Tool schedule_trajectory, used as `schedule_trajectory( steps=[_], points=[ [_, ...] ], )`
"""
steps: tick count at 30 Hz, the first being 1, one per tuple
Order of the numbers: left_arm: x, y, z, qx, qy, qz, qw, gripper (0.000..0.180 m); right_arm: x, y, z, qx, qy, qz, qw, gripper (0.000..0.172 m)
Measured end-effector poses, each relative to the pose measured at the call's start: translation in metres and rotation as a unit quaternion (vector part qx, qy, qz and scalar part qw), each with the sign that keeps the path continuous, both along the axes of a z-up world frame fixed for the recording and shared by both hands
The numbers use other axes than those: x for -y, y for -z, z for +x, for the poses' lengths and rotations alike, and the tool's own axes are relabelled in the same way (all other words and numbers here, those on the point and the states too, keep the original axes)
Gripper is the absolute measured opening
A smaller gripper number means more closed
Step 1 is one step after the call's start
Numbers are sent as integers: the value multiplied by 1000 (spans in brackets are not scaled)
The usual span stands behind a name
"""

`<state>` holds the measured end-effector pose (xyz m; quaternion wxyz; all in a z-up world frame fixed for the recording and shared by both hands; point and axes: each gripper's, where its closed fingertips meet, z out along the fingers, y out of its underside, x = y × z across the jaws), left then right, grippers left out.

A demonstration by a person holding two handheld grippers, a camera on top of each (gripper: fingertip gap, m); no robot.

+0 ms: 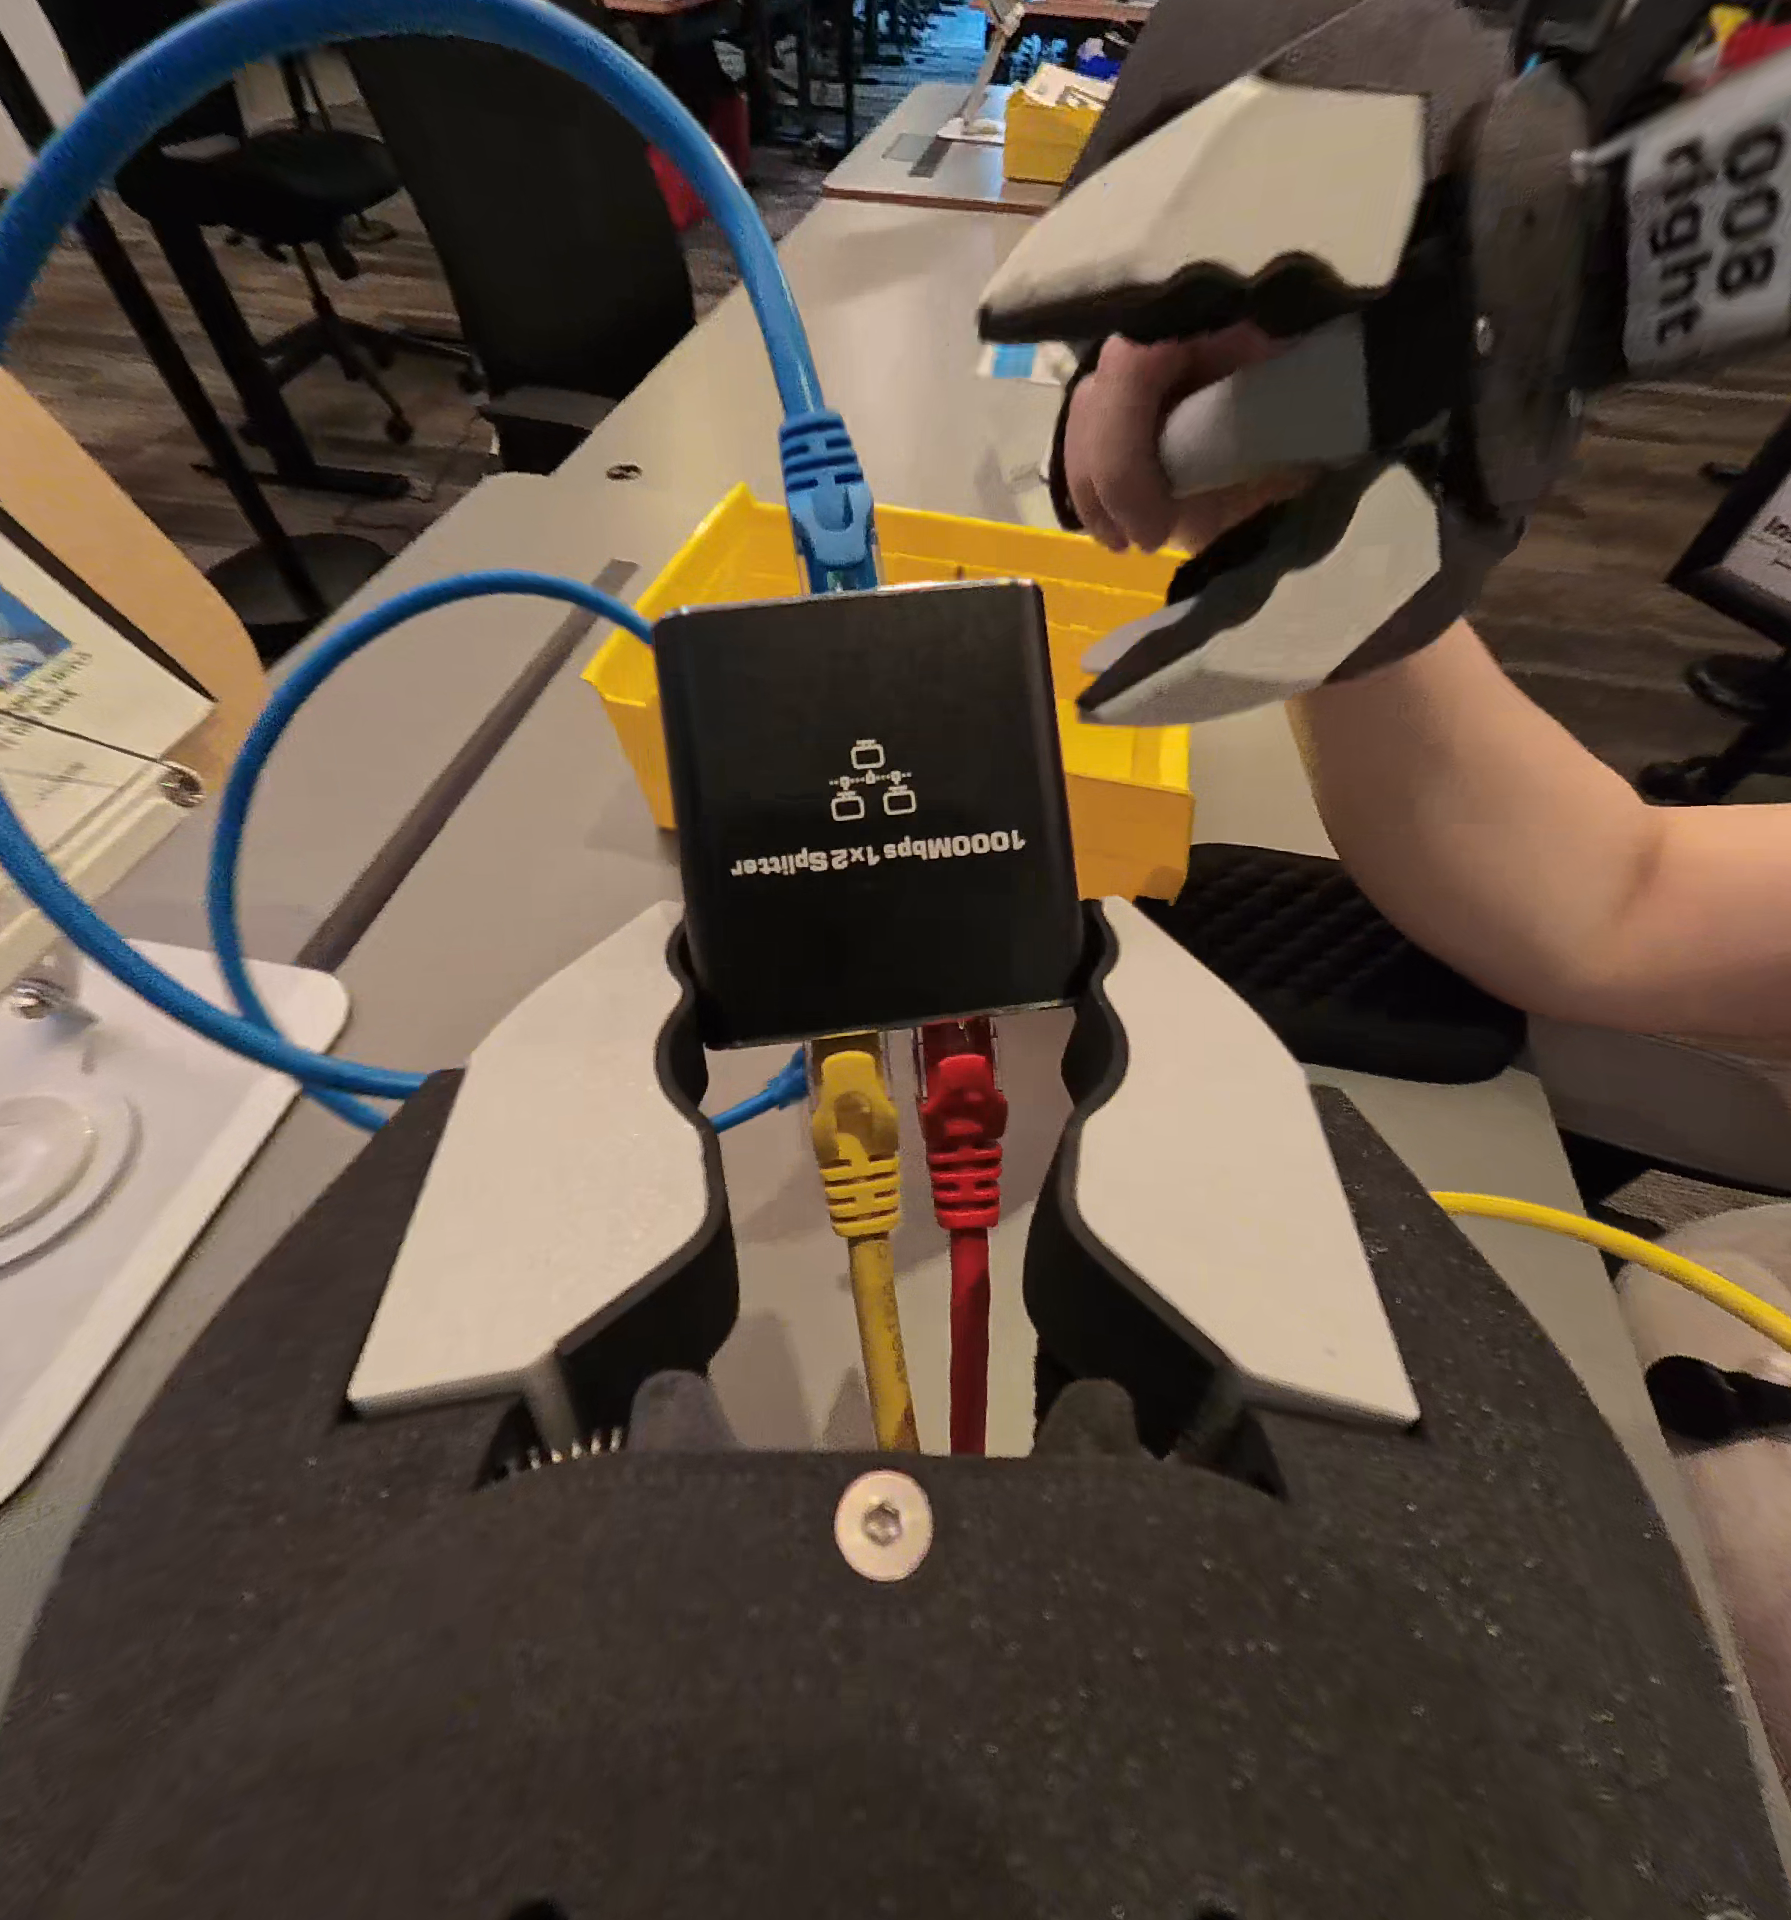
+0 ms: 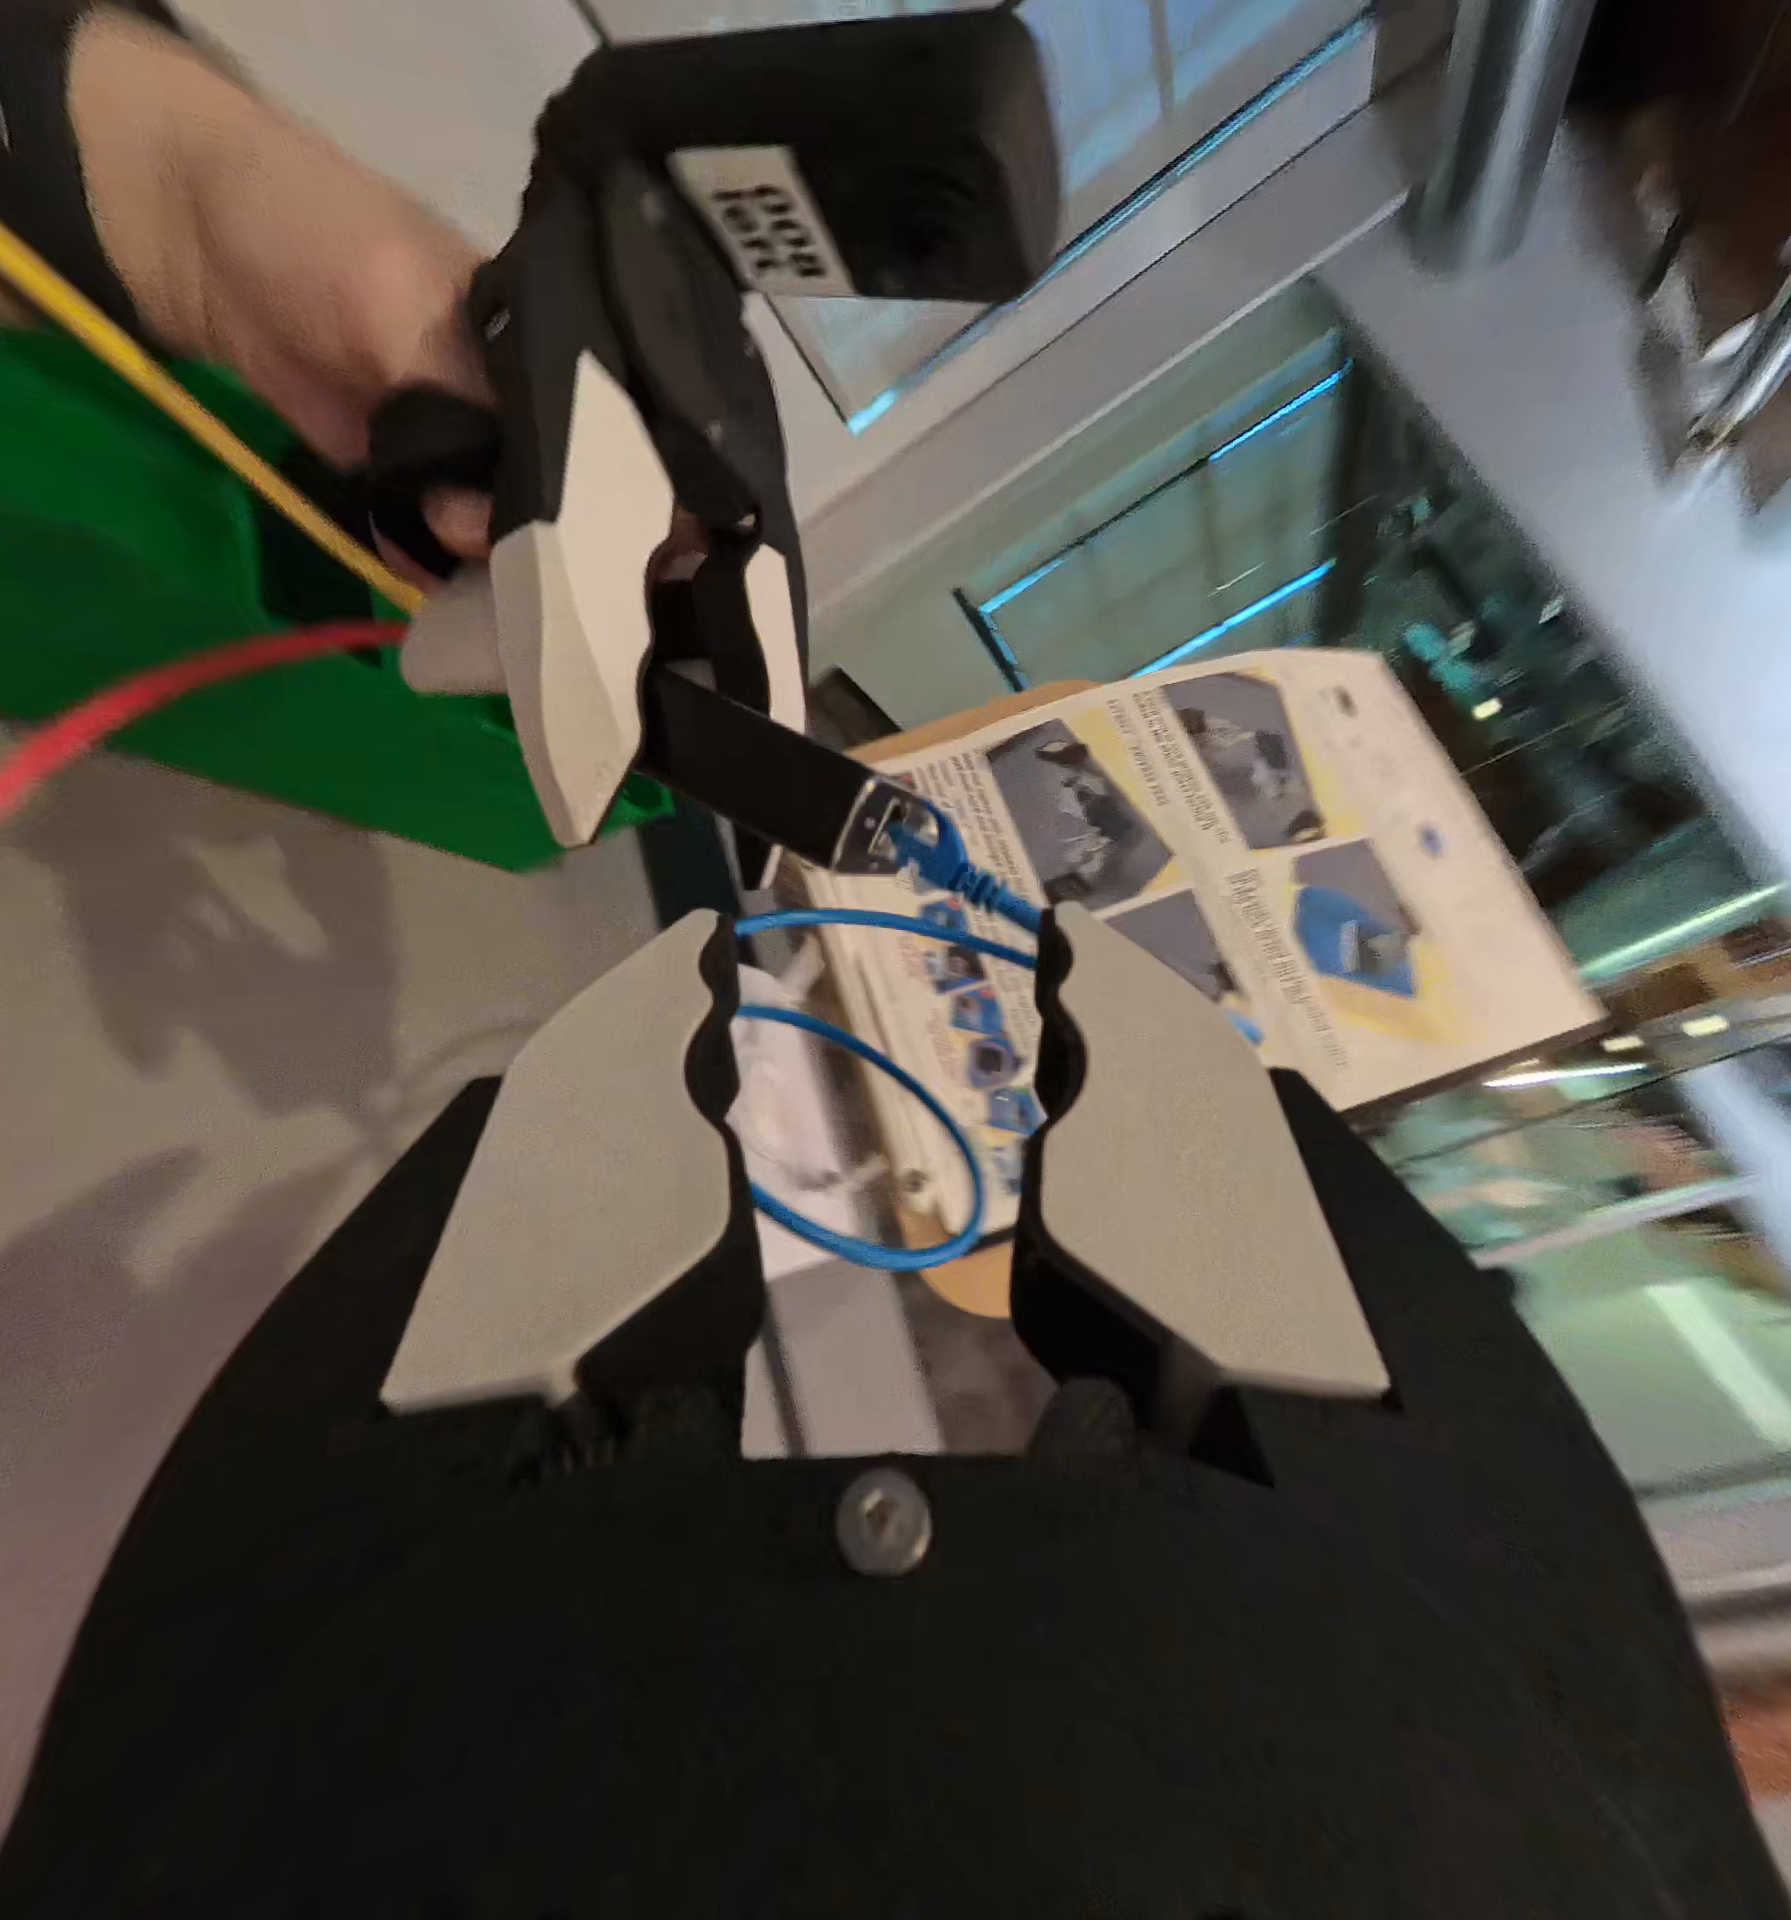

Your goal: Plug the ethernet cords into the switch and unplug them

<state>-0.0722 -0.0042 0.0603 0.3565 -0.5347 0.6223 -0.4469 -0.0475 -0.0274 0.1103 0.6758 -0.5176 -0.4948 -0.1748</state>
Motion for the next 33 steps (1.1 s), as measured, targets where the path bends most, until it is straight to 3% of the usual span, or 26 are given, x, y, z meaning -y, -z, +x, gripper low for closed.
schedule_trajectory(
  steps=[3, 6, 9, 11, 20, 28, 30, 33],
  points=[
    [10, 12, 6, -24, 30, -16, 999, 67, -14, 17, -3, 113, 58, 40, 991, 61],
    [24, 24, 8, -48, 70, -28, 996, 67, -27, 30, -2, 175, 90, 55, 979, 58],
    [37, 38, 5, -86, 112, -22, 990, 67, -26, 42, -5, 200, 78, 31, 976, 50],
    [41, 41, 5, -94, 125, -27, 987, 67, -22, 54, -5, 224, 73, -5, 972, 34],
    [51, 41, -12, -100, 185, -57, 976, 66, -14, 58, -28, 240, 50, -4, 969, 35],
    [54, 52, -13, -117, 203, -47, 971, 66, -8, 85, -22, 286, 47, -88, 953, 27],
    [46, 46, -14, -104, 186, -30, 977, 65, -5, 89, -16, 294, 55, -108, 948, 27],
    [31, 17, -26, -38, 148, -14, 988, 55, -2, 87, -5, 288, 70, -126, 947, 27]
  ],
)
